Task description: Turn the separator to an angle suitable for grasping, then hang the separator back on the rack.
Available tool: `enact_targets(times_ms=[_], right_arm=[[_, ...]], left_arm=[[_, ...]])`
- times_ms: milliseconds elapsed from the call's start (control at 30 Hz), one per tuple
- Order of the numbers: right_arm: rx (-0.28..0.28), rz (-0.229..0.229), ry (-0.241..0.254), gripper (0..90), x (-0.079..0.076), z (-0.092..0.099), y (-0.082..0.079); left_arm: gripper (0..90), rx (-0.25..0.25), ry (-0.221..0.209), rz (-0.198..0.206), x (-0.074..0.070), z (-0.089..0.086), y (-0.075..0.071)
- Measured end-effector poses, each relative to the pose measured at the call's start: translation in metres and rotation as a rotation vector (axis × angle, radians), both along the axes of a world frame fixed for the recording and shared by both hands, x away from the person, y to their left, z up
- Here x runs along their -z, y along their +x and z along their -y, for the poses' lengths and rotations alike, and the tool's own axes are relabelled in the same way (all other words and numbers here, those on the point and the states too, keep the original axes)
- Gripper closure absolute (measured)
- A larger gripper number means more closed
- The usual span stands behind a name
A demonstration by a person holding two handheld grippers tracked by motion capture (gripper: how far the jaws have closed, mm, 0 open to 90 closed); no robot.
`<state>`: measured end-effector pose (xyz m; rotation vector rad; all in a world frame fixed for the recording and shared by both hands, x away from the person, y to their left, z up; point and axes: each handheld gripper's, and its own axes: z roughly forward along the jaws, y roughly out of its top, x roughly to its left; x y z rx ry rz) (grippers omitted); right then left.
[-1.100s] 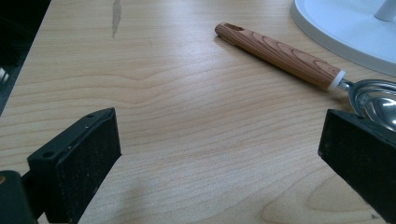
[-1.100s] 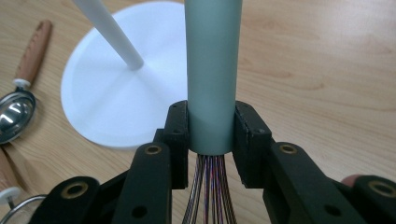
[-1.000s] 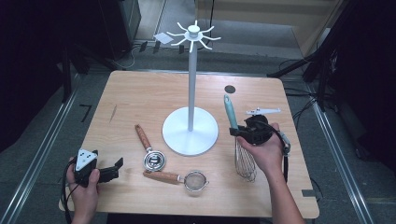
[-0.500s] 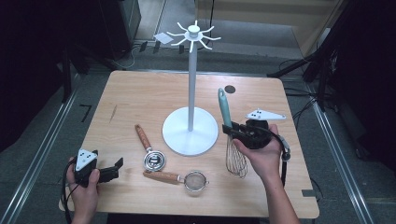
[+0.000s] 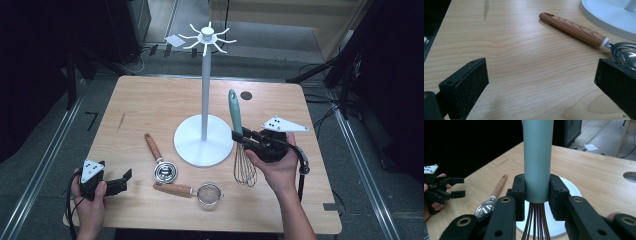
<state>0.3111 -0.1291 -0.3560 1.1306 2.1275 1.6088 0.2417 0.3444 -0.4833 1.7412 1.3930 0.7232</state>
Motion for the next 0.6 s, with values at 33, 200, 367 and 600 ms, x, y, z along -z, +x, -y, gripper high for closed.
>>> enact_targets(times_ms=[33, 200, 367, 600], right_arm=[[0.0, 0.013, 0.002, 71.3, -0.001, 0.0, -0.001], [-0.024, 0.048, 0.037, 71.3, -0.007, -0.004, -0.005], [-0.036, 0.061, 0.049, 71.2, -0.011, -0.006, -0.006], [-0.059, 0.095, 0.058, 71.2, -0.018, -0.012, -0.011]], left_arm=[[0.0, 0.0, 0.0, 0.0, 0.0, 0.0, 0.0], [0.0, 0.0, 0.0, 0.0, 0.0, 0.0, 0.0], [0.0, 0.001, 0.001, 0.0, 0.0, 0.0, 0.0], [0.0, 0.001, 0.0, 0.0, 0.0, 0.0, 0.0]])
